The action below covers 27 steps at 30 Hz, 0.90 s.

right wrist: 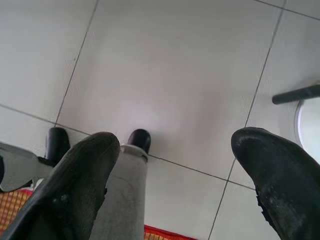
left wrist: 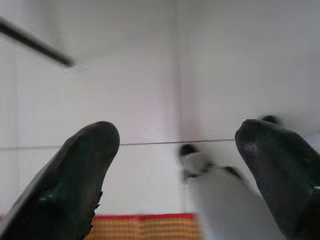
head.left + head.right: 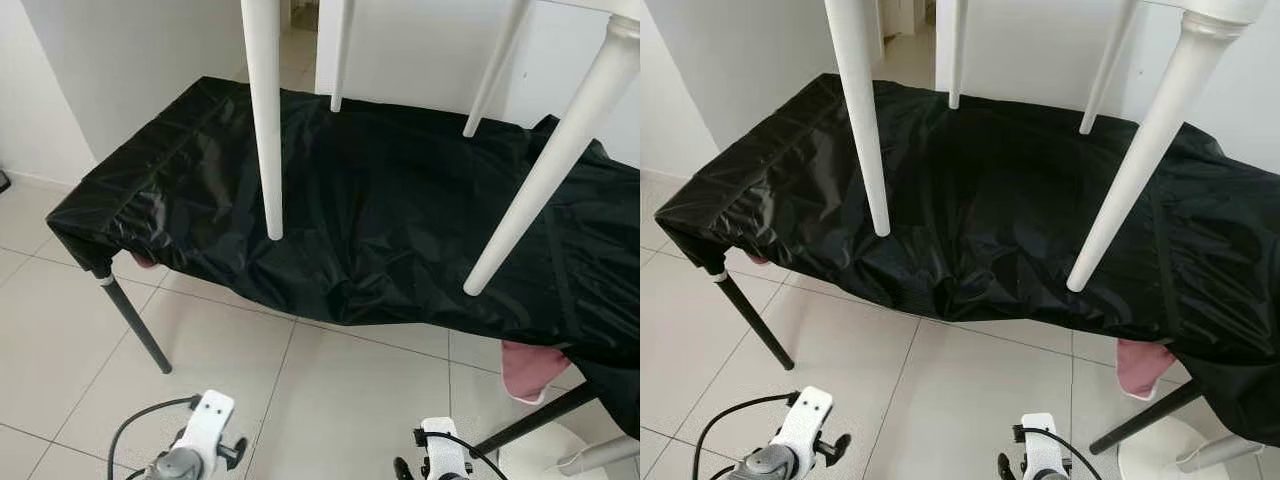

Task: Building children table

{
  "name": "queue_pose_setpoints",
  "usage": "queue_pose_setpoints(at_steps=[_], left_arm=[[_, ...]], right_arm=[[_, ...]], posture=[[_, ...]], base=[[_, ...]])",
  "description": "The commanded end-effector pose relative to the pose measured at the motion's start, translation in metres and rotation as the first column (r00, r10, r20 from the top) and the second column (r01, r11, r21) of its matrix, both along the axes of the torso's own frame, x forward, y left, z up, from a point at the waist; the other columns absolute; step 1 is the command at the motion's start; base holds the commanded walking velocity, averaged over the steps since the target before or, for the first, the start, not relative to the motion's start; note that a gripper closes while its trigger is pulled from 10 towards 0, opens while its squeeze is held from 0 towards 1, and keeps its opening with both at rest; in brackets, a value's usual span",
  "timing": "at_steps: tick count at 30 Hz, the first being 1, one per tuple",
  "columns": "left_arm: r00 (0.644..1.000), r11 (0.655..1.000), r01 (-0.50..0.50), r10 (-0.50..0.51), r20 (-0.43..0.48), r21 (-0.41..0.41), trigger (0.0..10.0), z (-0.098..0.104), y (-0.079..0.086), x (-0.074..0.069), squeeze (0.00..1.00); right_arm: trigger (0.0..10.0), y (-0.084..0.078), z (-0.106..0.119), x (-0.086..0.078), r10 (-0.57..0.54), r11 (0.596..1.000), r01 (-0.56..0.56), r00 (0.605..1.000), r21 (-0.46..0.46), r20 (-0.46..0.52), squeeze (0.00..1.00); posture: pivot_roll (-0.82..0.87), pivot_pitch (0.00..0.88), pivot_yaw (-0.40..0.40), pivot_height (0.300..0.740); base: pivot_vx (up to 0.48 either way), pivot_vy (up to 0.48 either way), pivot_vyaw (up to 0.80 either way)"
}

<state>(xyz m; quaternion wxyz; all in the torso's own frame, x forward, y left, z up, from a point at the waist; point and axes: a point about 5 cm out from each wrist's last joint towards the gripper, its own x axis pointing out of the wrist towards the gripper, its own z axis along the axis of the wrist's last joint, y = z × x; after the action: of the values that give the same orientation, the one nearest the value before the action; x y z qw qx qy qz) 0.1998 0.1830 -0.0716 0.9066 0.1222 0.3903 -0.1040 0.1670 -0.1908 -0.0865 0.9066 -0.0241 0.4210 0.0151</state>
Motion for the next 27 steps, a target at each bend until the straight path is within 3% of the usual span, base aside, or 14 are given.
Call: queue_pose_setpoints(at_steps=[1,6,11,14,18,20,27], left_arm=[[1.000,0.999,-0.023,0.024,-0.017,0.037,10.0,-0.003,0.004,-0.006,0.00],[0.997,0.998,-0.064,0.064,-0.052,0.000,10.0,-0.005,0.006,-0.008,0.00],[0.986,0.985,-0.130,0.141,-0.089,0.113,10.0,-0.009,0.023,-0.019,0.00],[0.973,0.975,-0.187,0.201,-0.113,0.123,10.0,-0.012,0.029,-0.025,0.00],[0.966,0.969,-0.210,0.226,-0.129,0.128,10.0,-0.014,0.030,-0.029,0.00],[0.968,0.973,-0.168,0.193,-0.158,0.156,10.0,-0.017,0.028,-0.035,0.00],[0.959,0.975,-0.172,0.198,-0.201,0.139,10.0,-0.022,0.021,-0.043,0.00]], right_arm=[[10.0,-0.001,-0.002,-0.004,-0.025,1.000,0.025,1.000,0.007,-0.006,0.00],[10.0,-0.001,-0.003,-0.006,-0.031,1.000,0.031,0.999,0.001,-0.014,0.00],[10.0,0.000,-0.004,-0.008,-0.016,1.000,0.016,0.999,-0.012,-0.034,0.00],[10.0,0.003,-0.005,-0.009,0.000,1.000,0.000,0.999,-0.018,-0.038,0.00],[10.0,0.004,-0.005,-0.009,-0.004,1.000,0.004,0.999,-0.019,-0.044,0.00],[10.0,0.004,-0.006,-0.011,-0.010,1.000,0.009,0.999,-0.018,-0.053,0.00],[10.0,0.003,-0.008,-0.015,-0.024,1.000,0.023,0.997,-0.017,-0.075,0.00]], posture=[[-0.01,0.000,-0.016,0.740],[0.01,0.000,-0.022,0.740],[0.02,0.000,-0.034,0.740],[0.02,0.000,-0.035,0.740],[0.02,0.000,-0.038,0.740],[0.03,0.000,-0.039,0.740],[0.03,0.000,-0.050,0.740]], base=[[0.000,0.000,0.00],[0.000,0.000,0.00],[0.000,0.000,0.00],[0.000,0.000,0.00],[0.000,0.000,0.00],[0.000,0.000,0.00],[0.000,0.000,0.00]])
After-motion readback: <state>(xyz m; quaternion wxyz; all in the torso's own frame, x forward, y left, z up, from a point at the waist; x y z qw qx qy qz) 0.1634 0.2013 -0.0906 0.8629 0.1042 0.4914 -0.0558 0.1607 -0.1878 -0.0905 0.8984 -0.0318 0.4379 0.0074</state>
